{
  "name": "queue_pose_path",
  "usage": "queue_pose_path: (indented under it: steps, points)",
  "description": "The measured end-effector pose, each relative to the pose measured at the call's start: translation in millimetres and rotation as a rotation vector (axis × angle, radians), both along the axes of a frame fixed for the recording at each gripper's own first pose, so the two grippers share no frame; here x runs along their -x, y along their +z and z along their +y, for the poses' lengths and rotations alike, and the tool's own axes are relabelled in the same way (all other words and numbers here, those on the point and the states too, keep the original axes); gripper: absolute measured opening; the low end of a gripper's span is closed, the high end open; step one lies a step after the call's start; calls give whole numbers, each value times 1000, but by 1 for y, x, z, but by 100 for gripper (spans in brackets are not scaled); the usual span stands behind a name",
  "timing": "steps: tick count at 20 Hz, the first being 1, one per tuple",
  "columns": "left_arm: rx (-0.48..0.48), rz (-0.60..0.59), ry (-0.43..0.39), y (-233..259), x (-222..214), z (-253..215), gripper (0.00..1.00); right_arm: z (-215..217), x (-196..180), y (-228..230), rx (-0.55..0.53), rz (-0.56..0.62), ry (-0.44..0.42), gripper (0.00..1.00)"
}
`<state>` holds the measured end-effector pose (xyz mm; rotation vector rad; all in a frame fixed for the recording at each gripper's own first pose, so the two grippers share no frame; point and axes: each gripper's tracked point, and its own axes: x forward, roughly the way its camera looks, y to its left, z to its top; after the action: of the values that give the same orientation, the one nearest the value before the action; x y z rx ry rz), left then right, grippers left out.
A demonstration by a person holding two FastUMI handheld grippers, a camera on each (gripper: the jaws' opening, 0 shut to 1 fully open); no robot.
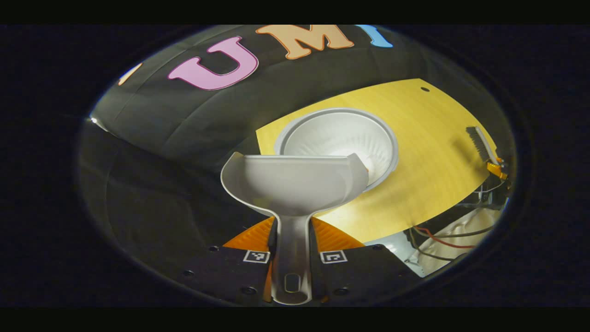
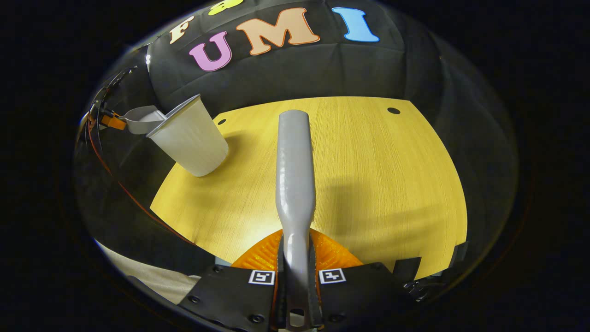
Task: Pick up the small broom and dustpan from the desktop, sweep the trash into the dustpan with the broom, and then empty the trash into the garbage bin.
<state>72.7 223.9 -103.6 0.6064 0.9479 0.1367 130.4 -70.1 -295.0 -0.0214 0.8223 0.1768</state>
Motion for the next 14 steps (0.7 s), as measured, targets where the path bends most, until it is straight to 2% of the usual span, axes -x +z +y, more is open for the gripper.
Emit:
queue_pose_path:
  steps: [4,8,11,14]
  points:
    - [152,-133,-15,-4,-17,-29,25,1,-1,1,-10,-10,-9,20]
    - [183,-210,-94,2,-24,-83,25,3,1,-1,-39,-7,-7,21]
    - [249,-253,-160,-3,-34,-140,25,3,2,-5,-41,-3,-1,20]
    - [351,-267,-210,-33,-52,-203,25,4,3,-9,-68,14,-7,20]
